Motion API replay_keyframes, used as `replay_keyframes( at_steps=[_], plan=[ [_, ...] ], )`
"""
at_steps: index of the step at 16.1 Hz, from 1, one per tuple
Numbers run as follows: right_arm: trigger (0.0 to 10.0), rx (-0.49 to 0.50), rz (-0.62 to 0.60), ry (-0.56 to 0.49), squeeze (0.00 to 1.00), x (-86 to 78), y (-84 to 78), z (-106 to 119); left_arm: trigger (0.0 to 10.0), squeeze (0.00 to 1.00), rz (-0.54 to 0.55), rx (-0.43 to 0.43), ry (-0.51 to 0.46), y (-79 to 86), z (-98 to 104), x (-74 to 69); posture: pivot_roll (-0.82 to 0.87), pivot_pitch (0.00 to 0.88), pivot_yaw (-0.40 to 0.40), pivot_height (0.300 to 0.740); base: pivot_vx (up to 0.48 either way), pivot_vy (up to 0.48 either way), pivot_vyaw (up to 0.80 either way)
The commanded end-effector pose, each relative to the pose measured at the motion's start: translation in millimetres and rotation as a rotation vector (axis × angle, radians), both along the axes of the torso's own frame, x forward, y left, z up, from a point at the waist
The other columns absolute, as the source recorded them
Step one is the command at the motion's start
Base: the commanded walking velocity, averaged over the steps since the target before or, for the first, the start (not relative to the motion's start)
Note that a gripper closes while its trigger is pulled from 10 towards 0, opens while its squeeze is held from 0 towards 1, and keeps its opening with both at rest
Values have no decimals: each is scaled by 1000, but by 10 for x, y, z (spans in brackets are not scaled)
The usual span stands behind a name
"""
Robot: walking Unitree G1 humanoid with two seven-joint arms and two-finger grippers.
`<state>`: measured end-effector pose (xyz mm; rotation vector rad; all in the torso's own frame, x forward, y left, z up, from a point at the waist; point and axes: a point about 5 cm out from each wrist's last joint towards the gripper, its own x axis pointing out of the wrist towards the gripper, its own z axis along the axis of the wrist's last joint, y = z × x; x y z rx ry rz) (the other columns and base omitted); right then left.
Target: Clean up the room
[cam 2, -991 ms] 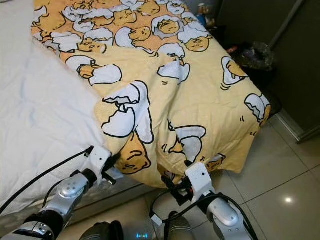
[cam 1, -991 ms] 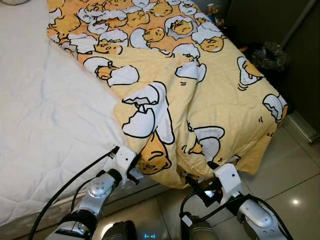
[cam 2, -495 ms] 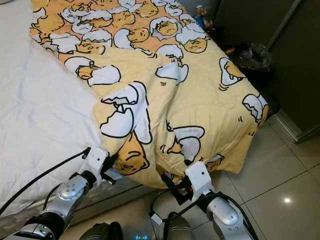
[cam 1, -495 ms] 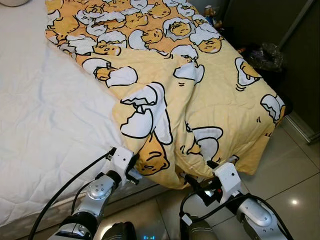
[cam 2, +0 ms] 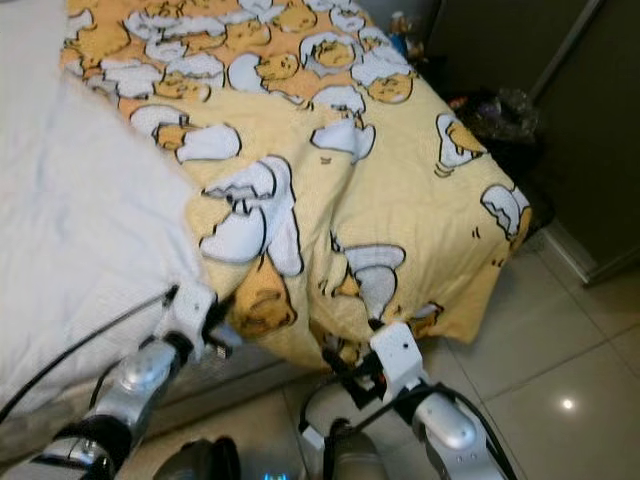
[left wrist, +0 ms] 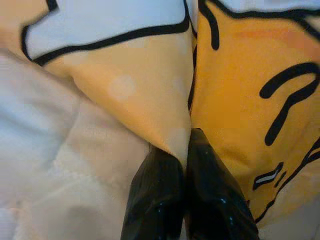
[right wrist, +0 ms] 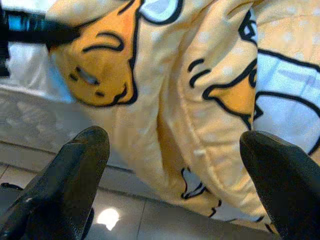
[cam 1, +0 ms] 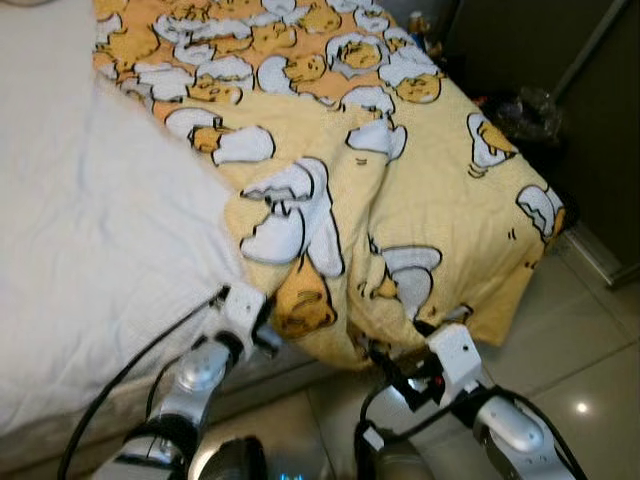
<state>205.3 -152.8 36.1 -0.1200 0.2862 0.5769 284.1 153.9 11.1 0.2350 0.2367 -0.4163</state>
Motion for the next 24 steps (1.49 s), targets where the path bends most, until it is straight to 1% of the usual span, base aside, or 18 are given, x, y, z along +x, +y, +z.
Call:
replay_keyframes(
  at_steps=[1, 4, 7, 11, 12, 14, 15, 16, 17, 18, 19, 20, 21, 22, 23, 24],
  plan=[
    [10000, -4, 0, 25, 0, -47, -25, -58, 10000, 0, 2, 12, 138, 30, -276, -257, -240, 155, -3, 731, -322, 0, 0],
    [10000, -6, 2, 28, 0, -60, -25, -62, 10000, 0, 2, 15, 134, 24, -269, -246, -240, 158, -1, 731, -315, 0, 0],
    [10000, -8, 3, 34, 0, -79, -33, -72, 10000, 0, -7, 43, 125, 5, -264, -236, -244, 160, -3, 731, 0, 0, 0],
    [10000, -6, 6, 39, 0, -103, -43, -87, 10000, 0, -11, 96, 138, -104, -307, -246, -243, 166, -3, 731, 0, 0, 0],
    [10000, -5, 13, 43, 0, -106, -47, -98, 10000, 0, -65, 141, 164, -190, -365, -298, -244, 169, -5, 731, 0, 0, 0],
    [10000, -9, 16, 46, 0, -117, -72, -108, 10000, 0, -130, 203, 204, -255, -453, -391, -250, 173, -4, 731, 0, 0, 0],
    [10000, -13, 15, 49, 0, -125, -95, -115, 10000, 0, -157, 206, 226, -288, -513, -482, -254, 175, -2, 731, 0, 0, 0],
    [10000, -15, 14, 50, 0, -129, -104, -117, 10000, 0, -166, 199, 230, -303, -534, -521, -254, 175, -2, 731, 0, 0, 0],
    [10000, -18, 10, 51, 0, -144, -127, -118, 10000, 0, -229, 235, 259, -353, -640, -699, -258, 179, -1, 731, 0, 0, 0],
    [10000, -18, 10, 53, 0, -150, -124, -118, 10000, 0, -267, 269, 269, -388, -685, -772, -256, 181, -4, 731, 0, 0, 0],
    [10000, -17, 12, 55, 0, -154, -115, -119, 10000, 0, -289, 299, 272, -402, -706, -800, -255, 182, -4, 731, 0, 0, 0],
    [10000, -15, 18, 59, 0, -159, -101, -122, 10000, 0, -340, 373, 293, -413, -758, -857, -255, 182, -4, 731, 0, 0, 0],
    [10000, -14, 26, 62, 0, -170, -82, -119, 10000, 0, -383, 459, 344, -380, -840, -951, -250, 187, -6, 731, 0, 0, 0],
    [10000, -14, 28, 61, 0, -171, -79, -116, 10000, 0, -387, 474, 360, -367, -863, -981, -250, 187, -6, 731, 0, 0, 0],
    [10000, -13, 29, 60, 0, -171, -79, -105, 10000, 0, -434, 547, 403, -349, -930, -1071, -249, 190, -8, 731, 0, 0, 0],
    [10000, -13, 29, 60, 0, -173, -78, -102, 10000, 0, -483, 607, 409, -355, -959, -1112, -249, 190, -8, 731, 0, 0, 0]
  ],
)
